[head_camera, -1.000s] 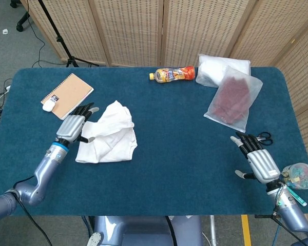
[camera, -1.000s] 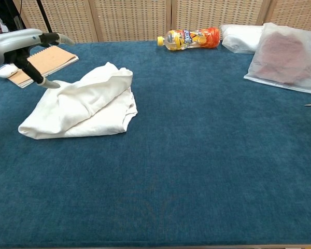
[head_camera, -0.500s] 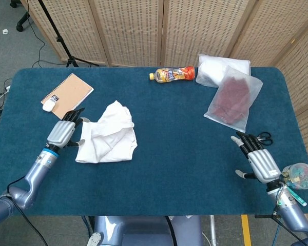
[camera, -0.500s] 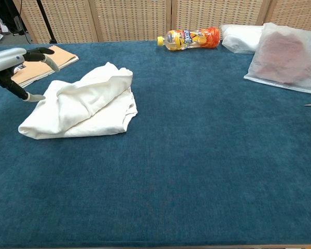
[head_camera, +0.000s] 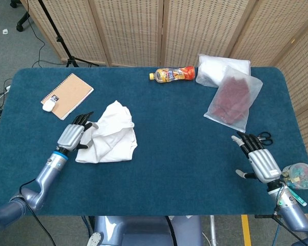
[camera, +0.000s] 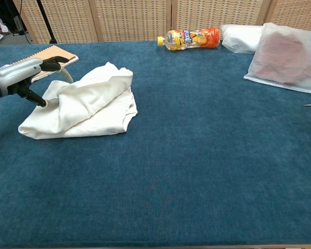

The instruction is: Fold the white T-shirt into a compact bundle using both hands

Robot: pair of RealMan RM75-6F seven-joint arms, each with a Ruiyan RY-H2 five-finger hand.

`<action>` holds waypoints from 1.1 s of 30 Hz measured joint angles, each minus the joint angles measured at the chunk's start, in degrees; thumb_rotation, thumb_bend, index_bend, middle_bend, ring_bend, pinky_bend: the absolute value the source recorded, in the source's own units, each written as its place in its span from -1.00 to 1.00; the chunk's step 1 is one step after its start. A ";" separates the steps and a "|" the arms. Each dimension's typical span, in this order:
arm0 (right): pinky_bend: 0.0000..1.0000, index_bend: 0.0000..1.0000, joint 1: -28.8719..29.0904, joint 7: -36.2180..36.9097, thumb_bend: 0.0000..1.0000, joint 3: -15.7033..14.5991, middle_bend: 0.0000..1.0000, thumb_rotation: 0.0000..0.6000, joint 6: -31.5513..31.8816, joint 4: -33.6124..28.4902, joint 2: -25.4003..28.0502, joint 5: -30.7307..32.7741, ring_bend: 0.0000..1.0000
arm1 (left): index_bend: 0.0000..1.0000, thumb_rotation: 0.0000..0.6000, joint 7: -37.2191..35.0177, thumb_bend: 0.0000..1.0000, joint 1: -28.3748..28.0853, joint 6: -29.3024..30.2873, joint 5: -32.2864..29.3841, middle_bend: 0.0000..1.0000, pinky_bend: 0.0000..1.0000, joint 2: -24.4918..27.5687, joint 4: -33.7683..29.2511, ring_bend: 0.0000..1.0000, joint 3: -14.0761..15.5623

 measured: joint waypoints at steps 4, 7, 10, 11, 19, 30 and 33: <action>-1.00 -1.00 0.00 0.12 -0.92 0.01 -1.00 1.00 0.01 -0.01 0.02 -0.01 -1.00 | 0.03 1.00 0.23 -0.06 -0.34 -0.53 -0.66 -1.00 -1.00 -1.19 0.65 -1.00 -0.51; -1.00 -1.00 -0.03 0.14 -0.92 0.01 -1.00 1.00 0.10 0.00 0.06 -0.05 -1.00 | 0.13 1.00 0.25 0.01 -0.50 -0.44 -0.98 -1.00 -1.00 -1.74 0.86 -1.00 -0.93; -1.00 -1.00 -0.05 0.20 -0.92 0.04 -1.00 1.00 0.17 -0.06 0.12 -0.05 -1.00 | 0.20 1.00 0.07 0.10 -0.43 0.47 -1.00 -1.00 -1.00 -1.85 0.76 -1.00 -1.22; -1.00 -1.00 -0.06 0.22 -0.92 0.06 -1.00 1.00 0.19 -0.06 0.14 -0.05 -1.00 | 0.22 1.00 -0.07 0.11 -0.37 1.06 -0.89 -1.00 -1.00 -1.82 0.62 -1.00 -1.29; -1.00 -1.00 -0.02 0.21 -0.92 -0.04 -1.00 1.00 0.05 -0.26 0.15 -0.15 -1.00 | 0.29 1.00 0.71 0.10 -0.20 8.49 3.11 -1.00 -1.00 -1.14 -1.08 -1.00 -0.78; -1.00 -1.00 -0.10 0.05 -0.92 -0.03 -1.00 1.00 0.11 -0.71 0.29 -0.10 -1.00 | 0.28 1.00 10.57 -0.09 -3.18 13.06 11.46 -1.00 -1.00 -3.34 -1.79 -1.00 2.98; -1.00 -1.00 -0.08 0.12 -0.92 -0.05 -1.00 1.00 0.03 -0.71 0.34 -0.11 -1.00 | -0.23 1.00 11.66 -0.36 -3.79 13.02 12.60 -1.00 -1.00 -4.71 -1.40 -1.00 4.03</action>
